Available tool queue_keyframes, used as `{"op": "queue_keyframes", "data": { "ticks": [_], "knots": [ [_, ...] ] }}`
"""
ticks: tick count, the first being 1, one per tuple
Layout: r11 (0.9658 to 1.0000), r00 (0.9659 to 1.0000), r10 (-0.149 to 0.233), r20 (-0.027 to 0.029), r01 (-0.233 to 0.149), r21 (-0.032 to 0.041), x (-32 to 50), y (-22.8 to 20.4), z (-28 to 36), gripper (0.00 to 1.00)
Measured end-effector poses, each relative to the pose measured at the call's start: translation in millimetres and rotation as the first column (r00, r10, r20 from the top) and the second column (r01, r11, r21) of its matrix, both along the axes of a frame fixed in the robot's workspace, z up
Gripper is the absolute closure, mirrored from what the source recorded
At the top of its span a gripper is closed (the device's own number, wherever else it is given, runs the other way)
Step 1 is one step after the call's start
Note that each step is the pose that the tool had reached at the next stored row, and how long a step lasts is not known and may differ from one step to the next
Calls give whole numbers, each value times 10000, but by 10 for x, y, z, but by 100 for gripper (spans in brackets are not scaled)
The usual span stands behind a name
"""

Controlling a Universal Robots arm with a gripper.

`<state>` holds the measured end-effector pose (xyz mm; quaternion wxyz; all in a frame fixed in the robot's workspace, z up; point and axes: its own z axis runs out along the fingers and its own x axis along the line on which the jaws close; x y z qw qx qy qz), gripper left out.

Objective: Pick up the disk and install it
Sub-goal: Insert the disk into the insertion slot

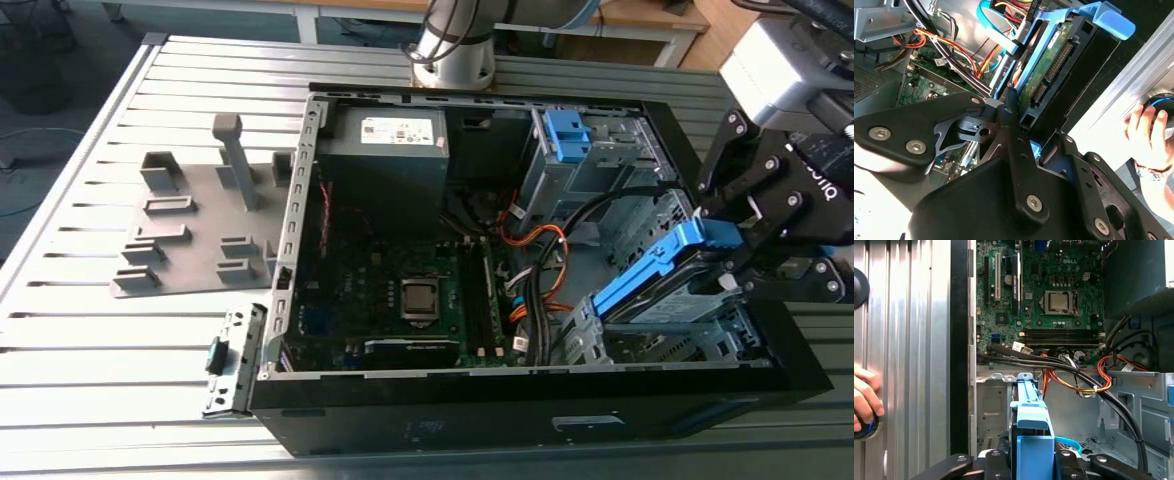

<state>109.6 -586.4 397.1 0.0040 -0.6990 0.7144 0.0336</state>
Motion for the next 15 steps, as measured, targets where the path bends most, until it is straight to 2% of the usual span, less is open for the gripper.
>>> {"op": "queue_keyframes", "data": {
  "ticks": [6,7,12,13,14,15],
  "knots": [
    [10000,10000,0,0,0,-1,0,0,-1,62],
    [10000,10000,0,0,0,0,0,0,-1,56],
    [10000,10000,0,0,0,-1,0,0,-1,56],
    [10000,10000,0,0,0,-2,0,0,-1,57],
    [10000,10000,0,0,0,-2,0,0,-1,64],
    [10000,10000,0,0,0,-2,0,0,-1,64]
  ]
}}
